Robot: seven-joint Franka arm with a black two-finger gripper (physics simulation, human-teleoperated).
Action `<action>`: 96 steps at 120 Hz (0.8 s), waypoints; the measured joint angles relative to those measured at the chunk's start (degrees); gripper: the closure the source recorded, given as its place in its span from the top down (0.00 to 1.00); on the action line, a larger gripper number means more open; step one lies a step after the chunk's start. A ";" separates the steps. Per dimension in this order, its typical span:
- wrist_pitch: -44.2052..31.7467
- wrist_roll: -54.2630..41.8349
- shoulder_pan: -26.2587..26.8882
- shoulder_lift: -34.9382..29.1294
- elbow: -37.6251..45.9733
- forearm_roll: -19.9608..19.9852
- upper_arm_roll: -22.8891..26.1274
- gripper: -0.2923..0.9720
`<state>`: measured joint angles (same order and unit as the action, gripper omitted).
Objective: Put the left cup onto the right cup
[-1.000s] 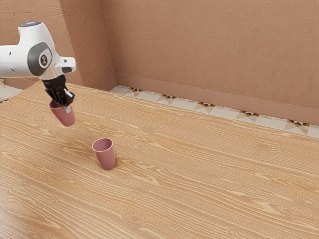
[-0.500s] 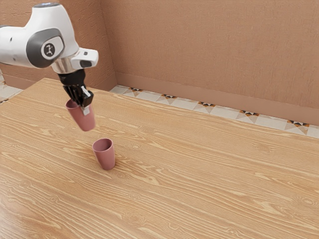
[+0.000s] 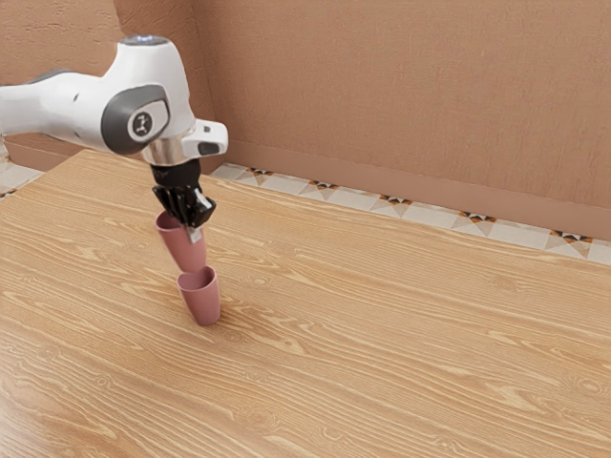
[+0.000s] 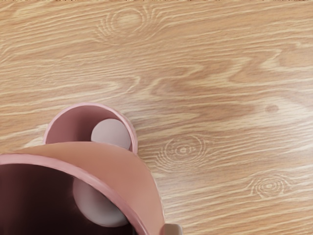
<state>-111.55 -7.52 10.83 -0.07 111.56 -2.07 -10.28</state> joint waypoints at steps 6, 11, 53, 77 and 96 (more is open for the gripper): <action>-0.59 0.52 0.19 0.26 0.05 -0.04 0.22 0.15; -0.97 0.92 0.42 0.41 0.10 -0.06 0.34 0.15; -2.47 3.28 0.25 1.64 -0.07 -0.25 -0.86 0.15; -2.78 4.04 -3.30 2.57 -0.09 -0.41 -1.28 0.15; -3.25 4.58 -3.19 3.06 -0.01 -0.45 -1.30 0.15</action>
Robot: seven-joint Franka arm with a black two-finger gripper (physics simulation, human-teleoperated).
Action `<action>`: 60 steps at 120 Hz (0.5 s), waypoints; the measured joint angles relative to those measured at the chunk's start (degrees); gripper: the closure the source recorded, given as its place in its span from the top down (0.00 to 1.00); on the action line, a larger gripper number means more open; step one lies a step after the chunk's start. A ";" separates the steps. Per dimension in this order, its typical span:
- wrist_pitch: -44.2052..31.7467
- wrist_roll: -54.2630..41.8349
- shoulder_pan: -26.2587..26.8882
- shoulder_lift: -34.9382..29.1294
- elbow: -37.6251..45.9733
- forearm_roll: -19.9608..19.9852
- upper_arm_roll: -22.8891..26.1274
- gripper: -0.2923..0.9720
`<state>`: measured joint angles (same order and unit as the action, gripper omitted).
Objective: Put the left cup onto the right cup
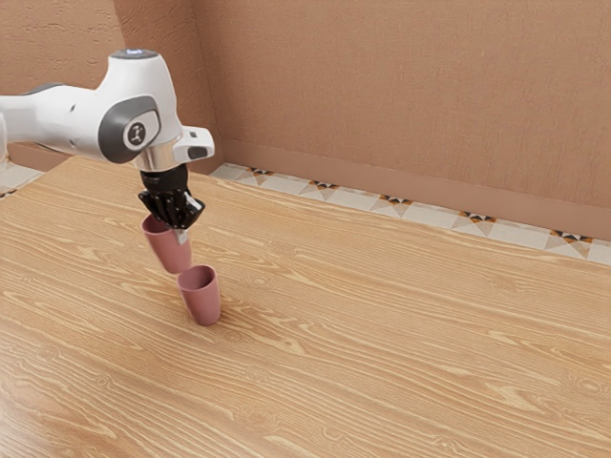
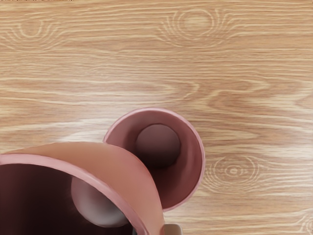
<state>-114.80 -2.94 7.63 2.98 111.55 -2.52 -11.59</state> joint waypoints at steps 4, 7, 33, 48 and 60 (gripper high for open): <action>-0.10 0.10 0.44 0.03 0.00 0.00 0.00 0.15; -0.20 0.17 0.79 0.15 0.01 -0.01 0.00 0.15; -1.48 0.68 1.73 2.45 -0.07 -0.02 0.00 0.15; -2.20 0.91 1.38 3.09 -0.08 -0.02 0.00 0.15; -2.61 1.06 1.42 3.83 -0.08 -0.01 0.00 0.15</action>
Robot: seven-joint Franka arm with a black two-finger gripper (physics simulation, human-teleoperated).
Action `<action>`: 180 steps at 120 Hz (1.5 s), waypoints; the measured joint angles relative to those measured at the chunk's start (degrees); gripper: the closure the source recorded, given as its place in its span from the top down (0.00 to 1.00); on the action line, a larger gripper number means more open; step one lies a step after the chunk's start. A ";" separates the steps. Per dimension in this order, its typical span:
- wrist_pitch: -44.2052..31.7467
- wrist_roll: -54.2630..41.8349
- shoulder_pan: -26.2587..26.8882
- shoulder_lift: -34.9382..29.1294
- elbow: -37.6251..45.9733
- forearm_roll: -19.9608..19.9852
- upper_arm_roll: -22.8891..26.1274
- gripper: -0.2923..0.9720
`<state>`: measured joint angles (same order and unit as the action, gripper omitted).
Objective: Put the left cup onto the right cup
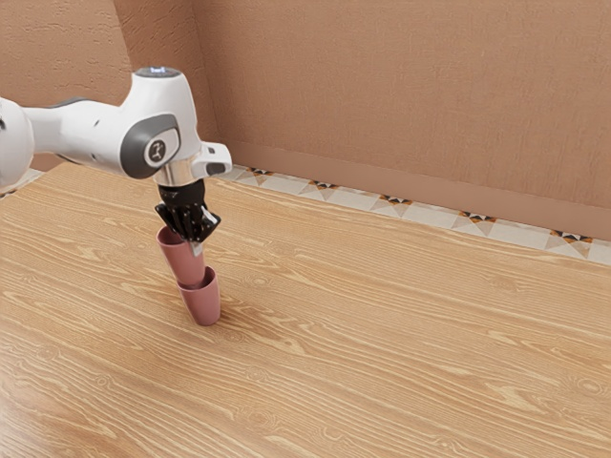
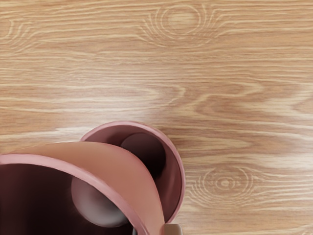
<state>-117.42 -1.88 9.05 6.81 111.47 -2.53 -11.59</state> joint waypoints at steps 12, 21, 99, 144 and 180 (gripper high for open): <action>-0.50 0.18 0.01 0.99 -0.13 -0.05 -0.01 0.14; -0.75 0.29 0.02 1.76 -0.43 -0.07 -0.01 0.15; -2.41 0.50 -0.07 4.35 -0.54 0.89 -0.12 0.53; 0.93 -0.10 -0.08 -3.78 -1.55 0.95 -0.05 0.73; 7.72 -0.53 -0.63 -3.95 -9.44 1.16 2.01 0.76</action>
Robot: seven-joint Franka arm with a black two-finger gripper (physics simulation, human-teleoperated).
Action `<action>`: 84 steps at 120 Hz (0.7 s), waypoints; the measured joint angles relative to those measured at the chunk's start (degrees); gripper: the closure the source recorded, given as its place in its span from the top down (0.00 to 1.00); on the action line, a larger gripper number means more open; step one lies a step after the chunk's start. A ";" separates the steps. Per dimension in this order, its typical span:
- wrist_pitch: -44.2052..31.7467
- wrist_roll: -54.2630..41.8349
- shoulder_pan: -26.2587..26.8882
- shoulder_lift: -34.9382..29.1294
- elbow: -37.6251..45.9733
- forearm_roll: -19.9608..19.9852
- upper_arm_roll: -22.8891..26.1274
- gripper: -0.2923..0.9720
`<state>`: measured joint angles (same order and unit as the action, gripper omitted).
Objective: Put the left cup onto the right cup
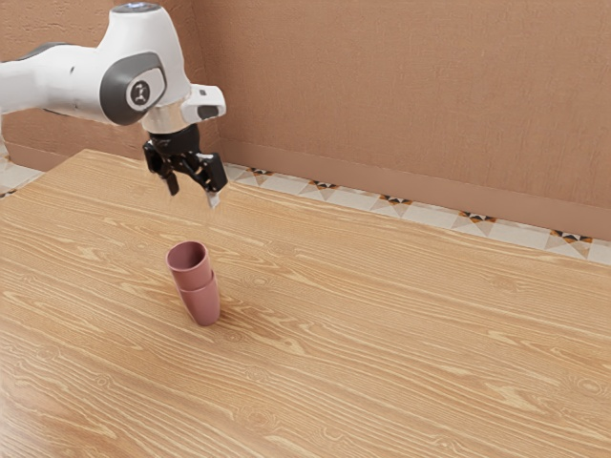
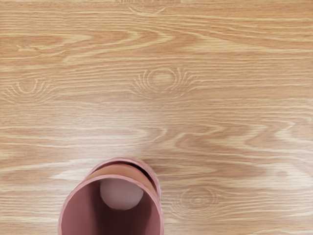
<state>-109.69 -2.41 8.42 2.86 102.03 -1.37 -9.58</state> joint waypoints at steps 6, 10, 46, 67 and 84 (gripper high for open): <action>1.28 -0.05 0.43 0.09 -2.13 0.02 0.25 0.76; 2.26 -0.08 0.78 0.12 -3.67 0.02 0.34 0.76; 9.25 -0.61 1.18 -0.44 -10.19 0.03 0.87 0.77; 11.19 -0.89 0.53 -0.47 -11.16 0.05 0.88 0.77; 11.88 -1.06 0.41 -0.38 -11.21 0.10 0.80 0.77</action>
<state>-97.81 -3.47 8.83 2.48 90.82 -1.27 -8.78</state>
